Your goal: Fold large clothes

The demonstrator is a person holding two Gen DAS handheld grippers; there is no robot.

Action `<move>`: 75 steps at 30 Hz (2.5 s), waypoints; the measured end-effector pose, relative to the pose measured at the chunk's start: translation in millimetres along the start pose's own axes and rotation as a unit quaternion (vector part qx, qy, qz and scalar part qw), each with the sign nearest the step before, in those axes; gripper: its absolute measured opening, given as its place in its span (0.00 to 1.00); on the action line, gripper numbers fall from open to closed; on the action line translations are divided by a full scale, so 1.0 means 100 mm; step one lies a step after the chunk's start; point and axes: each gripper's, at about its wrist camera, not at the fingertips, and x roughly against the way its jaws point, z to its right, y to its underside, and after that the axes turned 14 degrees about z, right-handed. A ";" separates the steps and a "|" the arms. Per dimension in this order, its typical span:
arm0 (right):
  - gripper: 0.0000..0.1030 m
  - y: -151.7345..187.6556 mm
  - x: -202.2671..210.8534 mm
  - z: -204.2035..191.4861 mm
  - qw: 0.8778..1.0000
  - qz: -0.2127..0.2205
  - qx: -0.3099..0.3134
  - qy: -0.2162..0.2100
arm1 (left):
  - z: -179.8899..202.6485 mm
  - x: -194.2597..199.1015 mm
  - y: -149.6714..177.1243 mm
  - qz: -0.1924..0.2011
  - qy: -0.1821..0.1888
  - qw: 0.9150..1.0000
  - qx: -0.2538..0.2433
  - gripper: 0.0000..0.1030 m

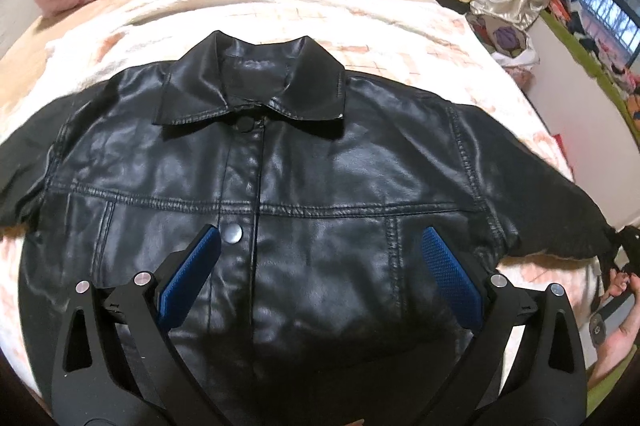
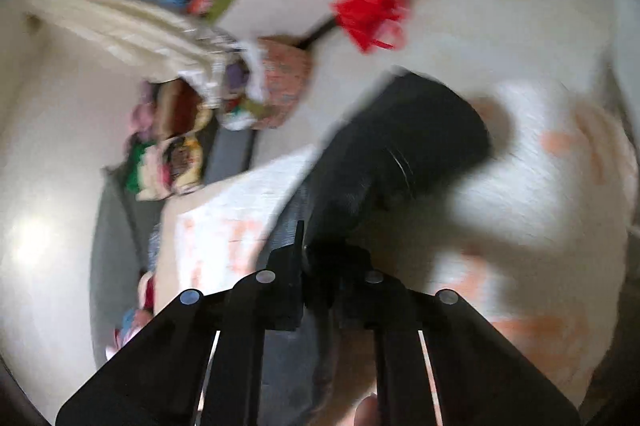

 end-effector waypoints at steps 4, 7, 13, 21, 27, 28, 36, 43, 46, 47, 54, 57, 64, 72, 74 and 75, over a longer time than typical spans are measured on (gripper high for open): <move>0.10 -0.04 0.22 -0.54 0.991 -0.002 0.074 -0.111 | 0.03 0.12 -0.10 0.007 -0.002 1.000 -0.003 0.91; 0.10 0.08 0.39 -1.00 0.974 -0.028 0.123 -0.190 | 0.03 0.21 -0.20 0.017 0.008 1.000 -0.002 0.91; 0.09 0.57 0.77 -1.76 0.929 -0.062 0.218 -0.292 | -0.31 0.41 -0.46 0.038 0.020 0.999 0.022 0.91; 0.08 1.33 1.23 -2.47 0.863 -0.100 0.300 -0.394 | -0.97 0.57 -0.68 0.055 0.025 0.995 0.077 0.91; 0.08 2.03 1.51 -2.77 0.824 -0.127 0.337 -0.437 | -1.42 0.71 -0.77 0.067 0.083 0.984 0.141 0.91; 0.08 2.16 1.55 -2.80 0.817 -0.133 0.344 -0.444 | -1.48 0.73 -0.78 0.068 0.091 0.982 0.149 0.91; 0.08 3.24 1.96 -2.66 0.740 -0.172 0.440 -0.478 | -1.87 0.91 -0.77 0.096 0.201 0.947 0.232 0.91; 0.08 3.93 2.00 -2.39 0.702 -0.215 0.488 -0.473 | -2.04 0.92 -0.60 0.096 0.211 0.939 0.256 0.91; 0.11 4.18 2.00 -2.29 0.684 -0.239 0.503 -0.471 | -2.14 0.90 -0.49 0.089 0.206 0.939 0.260 0.91; 0.11 4.25 1.98 -2.26 0.679 -0.245 0.509 -0.468 | -2.17 0.88 -0.46 0.085 0.198 0.942 0.259 0.91; 0.29 4.66 2.02 -2.01 0.651 -0.286 0.551 -0.436 | -2.49 0.63 -0.14 0.045 0.149 0.945 0.288 0.91; 0.52 4.70 2.03 -1.92 0.641 -0.303 0.556 -0.433 | -2.53 0.47 -0.02 0.016 0.130 0.947 0.293 0.91; 0.91 4.25 2.24 -1.82 0.651 -0.316 0.525 -0.448 | -2.46 0.12 0.13 -0.028 0.121 0.948 0.293 0.91; 0.81 3.27 1.92 -1.83 0.751 -0.265 0.454 -0.399 | -2.23 0.00 0.12 -0.028 0.077 0.970 0.230 0.10; 0.76 3.03 1.78 -1.78 0.776 -0.255 0.435 -0.380 | -2.14 0.12 0.07 -0.013 0.101 0.970 0.220 0.05; 0.73 2.89 1.70 -1.75 0.790 -0.246 0.424 -0.368 | -2.09 0.22 0.02 0.000 0.118 0.969 0.215 0.02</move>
